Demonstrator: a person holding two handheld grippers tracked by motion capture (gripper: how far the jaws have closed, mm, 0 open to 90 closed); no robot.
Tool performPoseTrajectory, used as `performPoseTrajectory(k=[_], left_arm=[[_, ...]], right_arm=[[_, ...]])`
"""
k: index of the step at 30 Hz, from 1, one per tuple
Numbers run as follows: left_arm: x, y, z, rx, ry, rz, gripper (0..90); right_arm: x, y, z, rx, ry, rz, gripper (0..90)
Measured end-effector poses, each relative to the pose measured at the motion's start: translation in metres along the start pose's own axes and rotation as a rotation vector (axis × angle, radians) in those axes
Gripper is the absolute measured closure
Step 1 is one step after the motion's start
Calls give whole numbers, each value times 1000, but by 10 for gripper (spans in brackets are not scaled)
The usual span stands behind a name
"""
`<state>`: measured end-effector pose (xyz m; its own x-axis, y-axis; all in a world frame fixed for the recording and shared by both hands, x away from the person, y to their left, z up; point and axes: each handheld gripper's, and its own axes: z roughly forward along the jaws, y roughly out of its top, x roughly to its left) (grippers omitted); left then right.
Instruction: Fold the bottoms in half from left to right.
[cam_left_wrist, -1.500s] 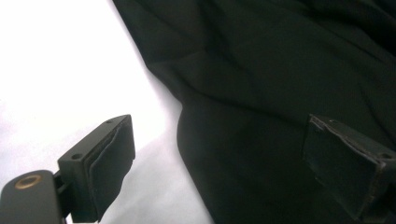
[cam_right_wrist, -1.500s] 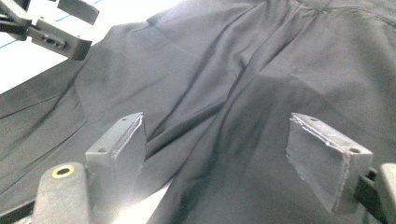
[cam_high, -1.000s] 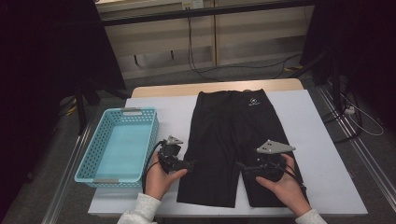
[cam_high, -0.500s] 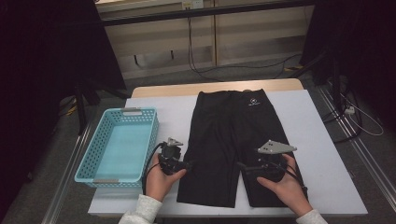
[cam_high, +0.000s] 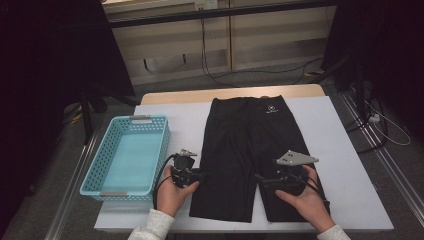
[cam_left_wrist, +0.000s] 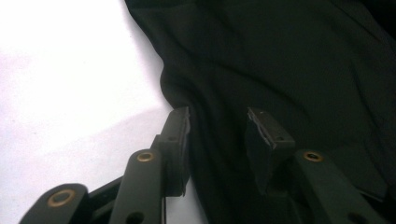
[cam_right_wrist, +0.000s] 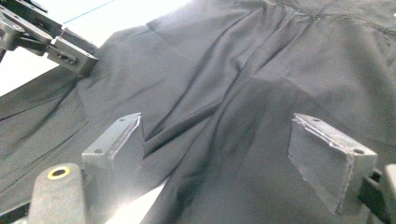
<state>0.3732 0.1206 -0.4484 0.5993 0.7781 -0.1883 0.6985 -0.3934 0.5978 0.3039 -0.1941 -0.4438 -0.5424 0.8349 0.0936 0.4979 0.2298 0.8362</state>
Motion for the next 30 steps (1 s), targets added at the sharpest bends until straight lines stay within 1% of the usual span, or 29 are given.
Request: performPoseTrajectory(k=[1, 3, 5, 6, 9, 12, 14, 18, 19, 21, 24, 30], left_arm=[[0, 0, 0, 2, 0, 0, 655], [-1, 0, 0, 5, -17, -15, 692], [-2, 0, 1, 9, -11, -8, 721], [-2, 1, 1, 10, -17, -13, 730], [-2, 0, 2, 13, -40, -18, 810], [-2, 1, 3, 15, -50, -24, 862], [-2, 1, 3, 14, -52, -30, 872], [0, 3, -1, 13, -74, -34, 880], [-1, 4, -2, 0, -73, -39, 880], [0, 5, -4, -8, -84, -48, 880], [0, 6, -6, -16, -90, -50, 881], [-5, 10, -8, -37, -110, -38, 882]], right_arm=[[0, 0, 0, 1, 0, 3, 186], [1, 0, 1, 2, 1, 2, 185], [1, 0, 1, 4, 3, -2, 185], [1, 0, 1, 4, 4, -2, 185], [1, 0, 0, 3, 3, 5, 185], [0, 0, 0, 1, 1, 1, 185], [0, 0, 0, 0, -1, 8, 182], [0, 1, 0, 0, -4, 3, 178], [-1, 1, 0, -2, -6, 2, 176], [-1, 1, 0, -3, -7, 8, 172], [-3, 2, 0, -2, -13, 14, 164], [-7, 3, 2, -2, -19, 28, 148]])
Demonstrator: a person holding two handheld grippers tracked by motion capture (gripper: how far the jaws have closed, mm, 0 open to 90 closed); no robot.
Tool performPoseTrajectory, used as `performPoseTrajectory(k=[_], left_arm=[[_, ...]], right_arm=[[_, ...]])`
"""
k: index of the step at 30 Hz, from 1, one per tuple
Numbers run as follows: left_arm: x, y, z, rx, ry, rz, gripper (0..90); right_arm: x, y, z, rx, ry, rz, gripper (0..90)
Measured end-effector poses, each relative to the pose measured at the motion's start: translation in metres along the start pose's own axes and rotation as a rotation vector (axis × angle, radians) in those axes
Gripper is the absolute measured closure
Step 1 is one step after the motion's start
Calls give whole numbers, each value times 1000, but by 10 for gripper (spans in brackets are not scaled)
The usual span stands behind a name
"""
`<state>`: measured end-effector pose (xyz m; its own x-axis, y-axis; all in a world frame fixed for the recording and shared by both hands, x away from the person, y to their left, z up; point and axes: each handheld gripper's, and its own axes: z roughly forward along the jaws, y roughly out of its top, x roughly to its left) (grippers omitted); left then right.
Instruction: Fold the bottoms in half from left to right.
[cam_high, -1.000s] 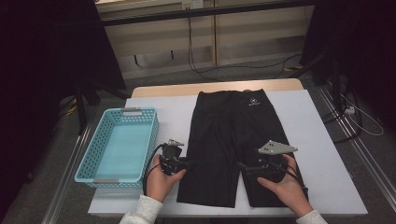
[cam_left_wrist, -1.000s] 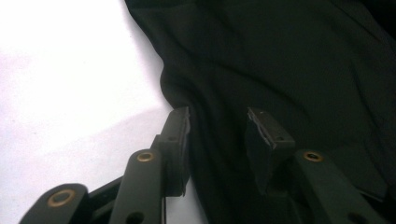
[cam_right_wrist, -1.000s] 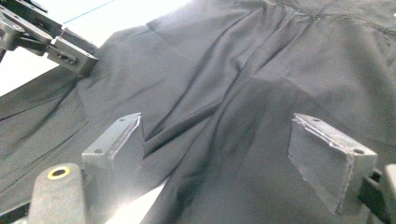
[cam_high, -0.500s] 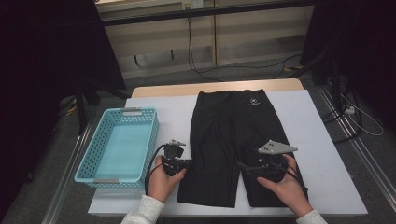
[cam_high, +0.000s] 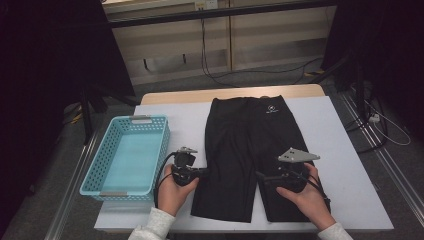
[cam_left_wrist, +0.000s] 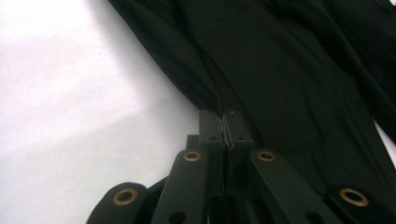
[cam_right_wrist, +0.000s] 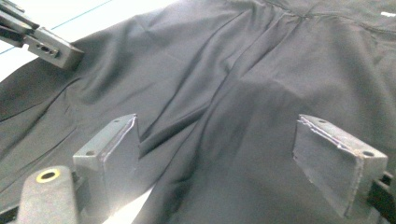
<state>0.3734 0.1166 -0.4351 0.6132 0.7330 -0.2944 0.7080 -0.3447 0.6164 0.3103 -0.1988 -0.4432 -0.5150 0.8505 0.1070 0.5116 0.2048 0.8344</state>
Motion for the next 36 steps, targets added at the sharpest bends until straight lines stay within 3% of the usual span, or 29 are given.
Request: performPoseTrajectory(k=[25, 36], left_arm=[[-33, 10, 11, -36, -26, 88, 885], [-43, 12, 16, -56, -41, 112, 886]], right_arm=[[-15, 18, 18, -28, -41, 29, 130], [-17, 33, 32, -60, -34, 48, 131]])
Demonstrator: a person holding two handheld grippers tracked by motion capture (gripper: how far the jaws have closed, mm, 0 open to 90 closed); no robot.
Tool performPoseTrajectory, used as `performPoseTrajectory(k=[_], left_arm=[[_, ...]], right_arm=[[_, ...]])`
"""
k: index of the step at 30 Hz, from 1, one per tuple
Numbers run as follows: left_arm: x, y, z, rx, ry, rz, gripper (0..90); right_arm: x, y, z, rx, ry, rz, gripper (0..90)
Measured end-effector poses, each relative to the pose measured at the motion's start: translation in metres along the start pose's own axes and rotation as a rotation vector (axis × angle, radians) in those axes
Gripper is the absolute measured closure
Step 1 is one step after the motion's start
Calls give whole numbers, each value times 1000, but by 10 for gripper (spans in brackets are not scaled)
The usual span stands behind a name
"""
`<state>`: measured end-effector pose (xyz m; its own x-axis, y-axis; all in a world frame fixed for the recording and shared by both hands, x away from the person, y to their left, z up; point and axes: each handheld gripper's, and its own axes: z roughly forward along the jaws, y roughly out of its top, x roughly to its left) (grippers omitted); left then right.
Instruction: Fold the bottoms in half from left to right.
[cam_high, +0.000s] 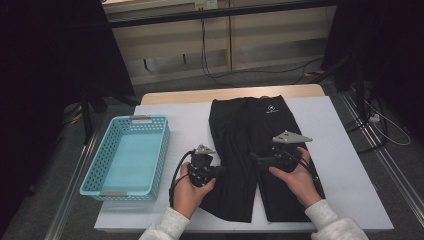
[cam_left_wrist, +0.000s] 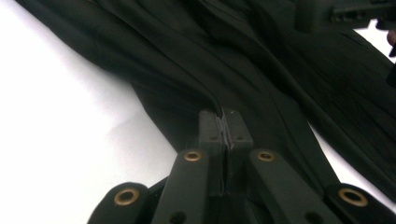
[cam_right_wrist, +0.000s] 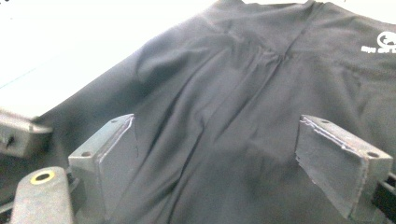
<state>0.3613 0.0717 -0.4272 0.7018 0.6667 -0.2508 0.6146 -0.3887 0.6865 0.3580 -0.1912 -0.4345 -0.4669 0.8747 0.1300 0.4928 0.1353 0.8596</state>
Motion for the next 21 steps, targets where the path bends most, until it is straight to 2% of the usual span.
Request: performPoseTrajectory(k=[9, 13, 21], left_arm=[[-5, 1, 7, -6, -10, 16, 886], [-5, 0, 8, -8, -8, 18, 885], [-2, 0, 6, -19, -12, 5, 886]], right_arm=[[5, 14, 23, 10, 16, -17, 132], [8, 21, 37, 19, 31, -9, 142], [23, 29, 68, 48, 73, -18, 169]])
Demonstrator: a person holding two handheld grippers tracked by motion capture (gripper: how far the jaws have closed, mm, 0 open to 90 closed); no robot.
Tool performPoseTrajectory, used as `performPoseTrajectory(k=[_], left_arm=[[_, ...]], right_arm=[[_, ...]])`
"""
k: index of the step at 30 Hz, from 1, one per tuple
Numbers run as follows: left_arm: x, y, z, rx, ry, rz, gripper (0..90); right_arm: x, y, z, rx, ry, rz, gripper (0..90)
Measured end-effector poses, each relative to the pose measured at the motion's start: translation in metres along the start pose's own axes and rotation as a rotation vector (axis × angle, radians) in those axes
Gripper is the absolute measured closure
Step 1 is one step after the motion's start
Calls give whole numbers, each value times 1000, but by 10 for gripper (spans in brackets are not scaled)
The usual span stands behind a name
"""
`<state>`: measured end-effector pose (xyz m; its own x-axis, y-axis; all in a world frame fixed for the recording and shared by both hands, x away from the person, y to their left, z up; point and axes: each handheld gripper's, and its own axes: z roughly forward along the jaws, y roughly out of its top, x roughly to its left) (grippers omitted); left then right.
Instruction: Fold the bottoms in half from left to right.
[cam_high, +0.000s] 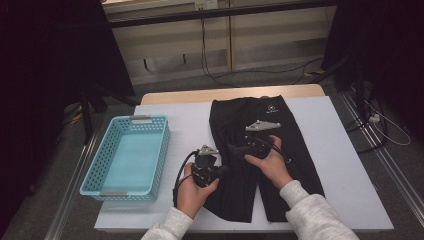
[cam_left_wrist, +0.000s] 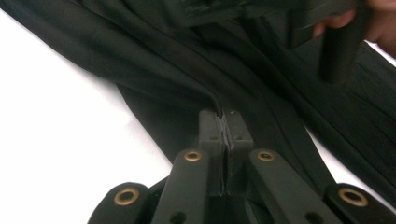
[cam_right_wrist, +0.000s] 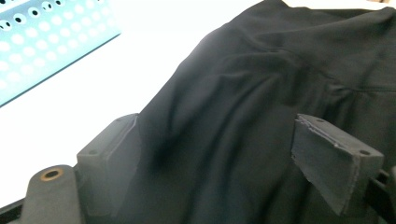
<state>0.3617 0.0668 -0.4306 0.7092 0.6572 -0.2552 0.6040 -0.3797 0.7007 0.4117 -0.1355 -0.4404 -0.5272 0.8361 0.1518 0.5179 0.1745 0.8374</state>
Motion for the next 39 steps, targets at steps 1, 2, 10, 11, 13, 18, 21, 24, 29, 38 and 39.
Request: performPoseTrajectory(k=[1, 2, 10, 11, 13, 18, 21, 24, 29, 38, 39], left_arm=[[0, 0, 0, 2, -1, 0, 886], [-1, 0, 0, 0, 0, 4, 886], [-3, -1, 0, -10, -15, -2, 885], [-3, -1, -1, -12, -14, 1, 885], [-3, -1, -1, -22, -18, 4, 885], [-1, -1, 0, -27, -24, -1, 885], [0, -1, 0, -32, -29, -3, 885], [-1, 0, 1, -46, -41, -11, 885], [-5, 2, 4, -59, -57, -12, 885], [-7, 3, 6, -49, -67, -1, 885], [-7, 2, 7, -48, -68, -6, 885]], right_arm=[[1, 0, 3, 4, 2, 7, 169], [1, 0, 7, 13, 4, 6, 172], [7, 6, 28, 41, 31, 27, 245], [6, 7, 30, 44, 43, 44, 260], [7, 8, 36, 64, 51, 40, 287], [9, 9, 46, 94, 84, 4, 723], [2, 10, 43, 63, 107, 39, 891], [-5, 12, 33, 59, 79, 30, 899], [-21, 10, 7, 36, 39, 45, 900], [-31, -1, -22, 34, -22, 12, 900], [-33, -4, -25, 49, -34, 12, 900]])
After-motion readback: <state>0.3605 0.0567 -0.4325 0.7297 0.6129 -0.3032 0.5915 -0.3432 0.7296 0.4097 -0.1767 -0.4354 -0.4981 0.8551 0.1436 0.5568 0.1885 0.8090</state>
